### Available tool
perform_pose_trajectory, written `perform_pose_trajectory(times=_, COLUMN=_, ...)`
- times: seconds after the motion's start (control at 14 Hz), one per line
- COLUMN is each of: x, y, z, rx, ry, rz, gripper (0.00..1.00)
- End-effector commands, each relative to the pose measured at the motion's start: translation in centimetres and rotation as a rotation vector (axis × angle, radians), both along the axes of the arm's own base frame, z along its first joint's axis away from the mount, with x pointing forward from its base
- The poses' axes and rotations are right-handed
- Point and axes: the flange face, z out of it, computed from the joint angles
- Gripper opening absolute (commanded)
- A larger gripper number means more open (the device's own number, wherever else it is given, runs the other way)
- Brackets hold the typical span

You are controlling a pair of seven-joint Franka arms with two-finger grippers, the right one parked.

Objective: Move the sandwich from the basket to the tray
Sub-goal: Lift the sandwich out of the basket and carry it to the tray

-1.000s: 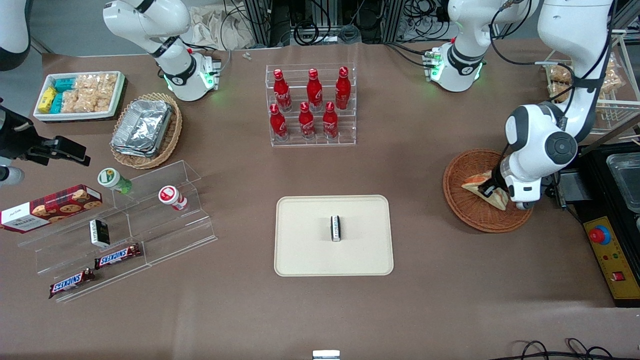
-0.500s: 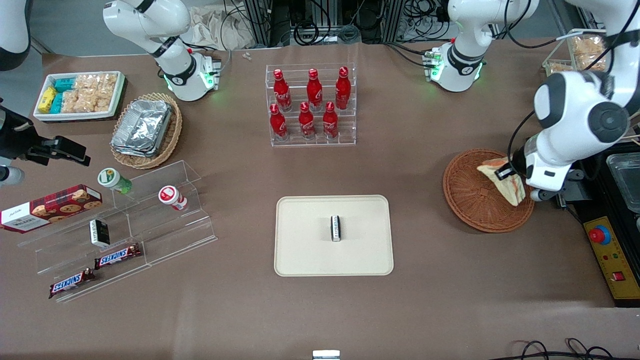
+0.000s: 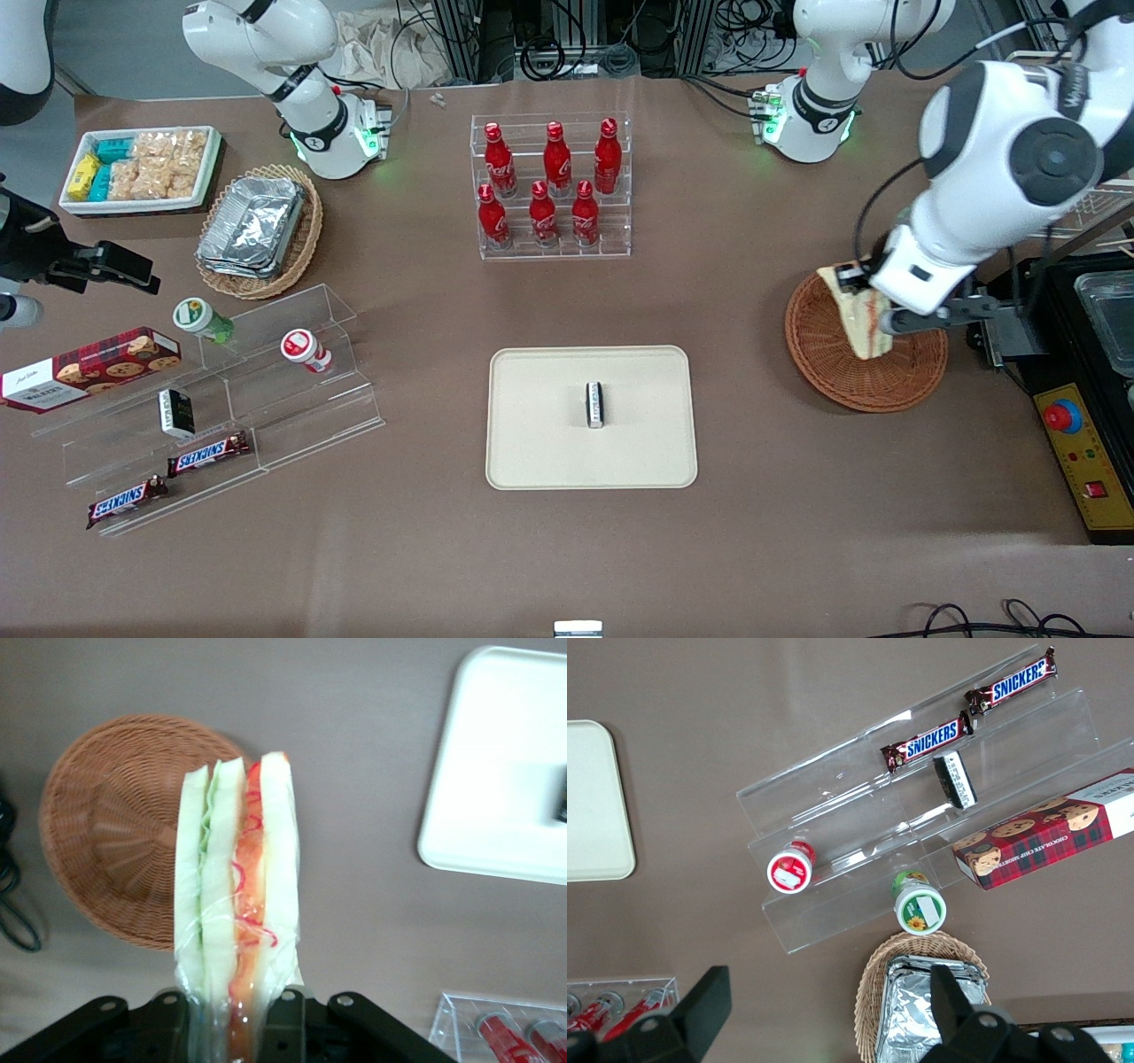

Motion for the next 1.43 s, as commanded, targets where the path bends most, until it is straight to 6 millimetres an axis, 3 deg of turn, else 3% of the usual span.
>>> perform_pose_trajectory(times=0.0, x=0.9, y=-5.8, z=1.5, rx=-0.024, ry=-0.018, rz=-0.103, gripper=0.0)
perform_pose_trajectory(times=0.21, x=1.5, y=-10.3, z=1.6, rx=-0.066, ry=-0.024, rz=-0.092, gripper=0.0)
perform_pose_trajectory(times=0.36, x=2.5, y=-13.1, z=-0.4, rx=-0.097, ry=-0.006, rz=-0.106, gripper=0.0)
perform_pose_trajectory(times=0.79, x=4.9, y=-19.9, z=-12.3, rx=-0.116, ry=-0.076, rz=-0.094, gripper=0.0)
perform_pose_trajectory(times=0.93, x=5.2, y=-21.1, z=-15.5, rx=-0.099, ry=-0.11, rz=-0.125, gripper=0.0)
perform_pose_trajectory(times=1.21, x=5.7, y=-21.1, z=-19.0, rx=-0.077, ry=-0.121, rz=-0.133, gripper=0.0)
perform_pose_trajectory(times=1.36, x=5.9, y=-21.3, z=-22.7, rx=-0.078, ry=-0.117, rz=-0.155, gripper=0.0)
